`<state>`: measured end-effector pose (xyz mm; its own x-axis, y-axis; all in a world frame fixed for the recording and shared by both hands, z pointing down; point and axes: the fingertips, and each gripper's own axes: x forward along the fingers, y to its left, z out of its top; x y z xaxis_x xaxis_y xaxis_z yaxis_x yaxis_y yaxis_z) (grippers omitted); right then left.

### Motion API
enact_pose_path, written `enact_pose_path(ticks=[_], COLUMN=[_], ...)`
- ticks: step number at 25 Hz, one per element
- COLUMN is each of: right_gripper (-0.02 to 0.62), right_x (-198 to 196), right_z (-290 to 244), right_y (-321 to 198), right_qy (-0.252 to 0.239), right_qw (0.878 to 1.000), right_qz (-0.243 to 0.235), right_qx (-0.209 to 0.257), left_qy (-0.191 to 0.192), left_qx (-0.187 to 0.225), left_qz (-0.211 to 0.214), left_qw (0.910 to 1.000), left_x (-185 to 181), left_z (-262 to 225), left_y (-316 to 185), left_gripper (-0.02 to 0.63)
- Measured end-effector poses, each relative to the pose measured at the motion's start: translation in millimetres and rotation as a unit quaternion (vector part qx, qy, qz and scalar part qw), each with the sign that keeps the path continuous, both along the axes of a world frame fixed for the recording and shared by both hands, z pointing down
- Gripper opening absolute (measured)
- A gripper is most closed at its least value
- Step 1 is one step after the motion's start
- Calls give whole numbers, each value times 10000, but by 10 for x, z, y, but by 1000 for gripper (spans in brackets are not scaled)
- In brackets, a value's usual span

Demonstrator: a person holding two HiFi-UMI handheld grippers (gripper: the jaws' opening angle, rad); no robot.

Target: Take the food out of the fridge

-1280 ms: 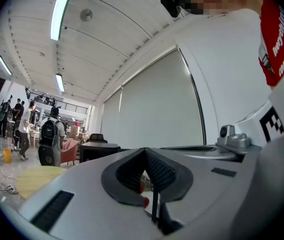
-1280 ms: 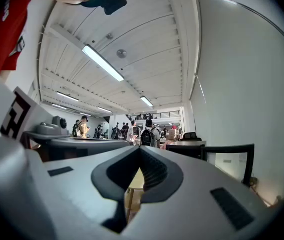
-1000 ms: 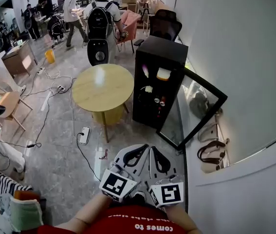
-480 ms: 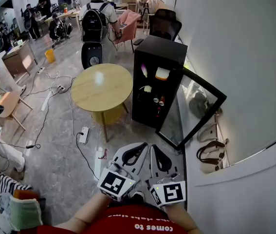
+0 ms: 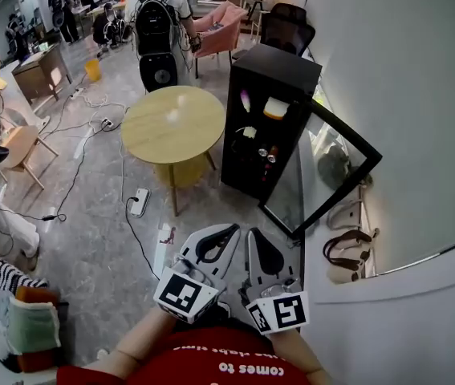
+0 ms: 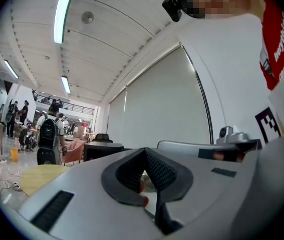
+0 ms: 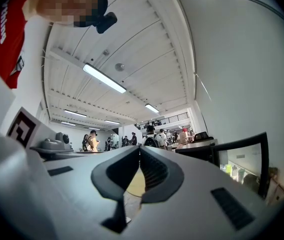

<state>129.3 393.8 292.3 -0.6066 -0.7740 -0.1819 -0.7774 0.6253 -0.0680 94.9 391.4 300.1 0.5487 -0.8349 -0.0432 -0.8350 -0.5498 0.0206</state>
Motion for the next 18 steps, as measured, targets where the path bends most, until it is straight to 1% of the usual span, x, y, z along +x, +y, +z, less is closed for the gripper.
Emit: enact_pose_path(ticks=[3,8,14,18], right_gripper=[11,11,11,11], right_x=[-31,-94,-210,-389], right_z=[89,158,202,186], right_y=[-93,-300,-760,-1172], right_qy=[94,219,516,685], right_qw=[9998,9996,9985,9972], right_qz=[-69,-24,170,285], right_qx=[-140,-169,-16,62], left_qy=[-189,-292,-256,-128], left_qx=[128,133,85,76], left_qz=[-92,-185,6,32], left_qw=[9997,9993,9996,9999], left_x=[31,8,-90,-283], left_z=[27,53,125,97], left_y=[-47,-279,-776,-1178], left_gripper=[8,6,8,8])
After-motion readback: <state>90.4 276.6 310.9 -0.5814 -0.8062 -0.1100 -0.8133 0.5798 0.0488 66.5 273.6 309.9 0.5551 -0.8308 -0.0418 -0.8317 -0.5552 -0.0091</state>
